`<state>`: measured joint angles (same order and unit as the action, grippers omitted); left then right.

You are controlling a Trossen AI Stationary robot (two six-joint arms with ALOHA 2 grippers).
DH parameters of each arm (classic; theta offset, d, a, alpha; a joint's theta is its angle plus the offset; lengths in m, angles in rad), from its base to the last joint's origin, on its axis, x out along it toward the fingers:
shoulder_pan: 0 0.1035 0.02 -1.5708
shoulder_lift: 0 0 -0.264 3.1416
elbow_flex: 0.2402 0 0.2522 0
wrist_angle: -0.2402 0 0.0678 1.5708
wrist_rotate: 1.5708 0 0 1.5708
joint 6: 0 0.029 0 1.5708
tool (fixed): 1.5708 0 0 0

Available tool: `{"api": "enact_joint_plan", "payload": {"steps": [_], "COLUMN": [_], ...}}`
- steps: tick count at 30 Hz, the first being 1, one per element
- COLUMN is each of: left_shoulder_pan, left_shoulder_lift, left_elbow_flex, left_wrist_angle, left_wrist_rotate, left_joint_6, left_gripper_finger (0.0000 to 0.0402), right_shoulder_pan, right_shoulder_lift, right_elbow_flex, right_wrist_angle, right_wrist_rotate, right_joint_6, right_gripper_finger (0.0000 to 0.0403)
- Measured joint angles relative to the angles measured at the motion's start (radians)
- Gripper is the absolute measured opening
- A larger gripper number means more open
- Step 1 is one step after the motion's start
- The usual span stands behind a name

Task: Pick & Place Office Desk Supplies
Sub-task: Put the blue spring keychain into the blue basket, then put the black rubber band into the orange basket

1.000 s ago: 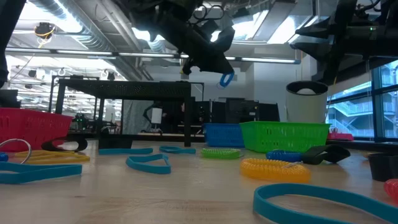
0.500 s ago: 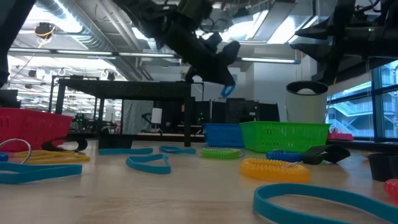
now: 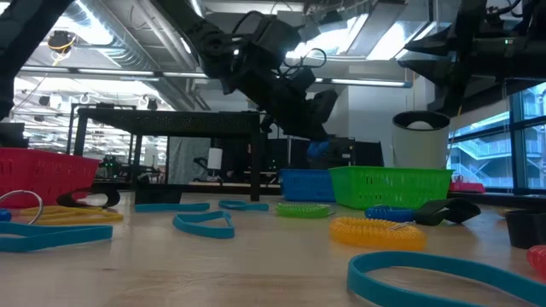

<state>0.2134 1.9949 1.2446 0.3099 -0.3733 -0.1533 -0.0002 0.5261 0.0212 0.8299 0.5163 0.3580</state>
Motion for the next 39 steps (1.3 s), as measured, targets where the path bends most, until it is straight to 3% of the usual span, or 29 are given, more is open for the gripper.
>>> {"api": "enact_joint_plan", "payload": {"steps": [23,27,31,35,39], "left_shoulder_pan": [-0.004,-0.017,-0.058,-0.132,-0.229], "left_shoulder_lift": [0.001,-0.004,-0.006,-0.006,-0.006], "left_elbow_flex": [0.0,0.0,0.0,0.0,0.0], "left_wrist_angle": [0.014,0.097,0.196,0.24,0.239], "left_wrist_rotate": [0.001,0.046,0.143,0.242,0.254], "left_joint_6": [0.01,0.022,0.14,0.262,0.341], "left_gripper_finger": [0.008,0.0084,0.0084,0.0084,0.0084], "right_shoulder_pan": [0.0,0.0,0.0,0.0,0.0], "right_shoulder_lift": [0.0,0.0,0.0,0.0,0.0], "right_elbow_flex": [0.0,0.0,0.0,0.0,0.0], "right_wrist_angle": [0.0,0.0,0.0,0.0,0.0], "right_wrist_rotate": [0.0,0.0,0.0,0.0,0.0], "right_joint_6": [-0.003,-0.004,-0.004,-0.006,-0.006], "right_gripper_finger": [0.0166,0.0166,0.0166,0.0166,0.0166]}}
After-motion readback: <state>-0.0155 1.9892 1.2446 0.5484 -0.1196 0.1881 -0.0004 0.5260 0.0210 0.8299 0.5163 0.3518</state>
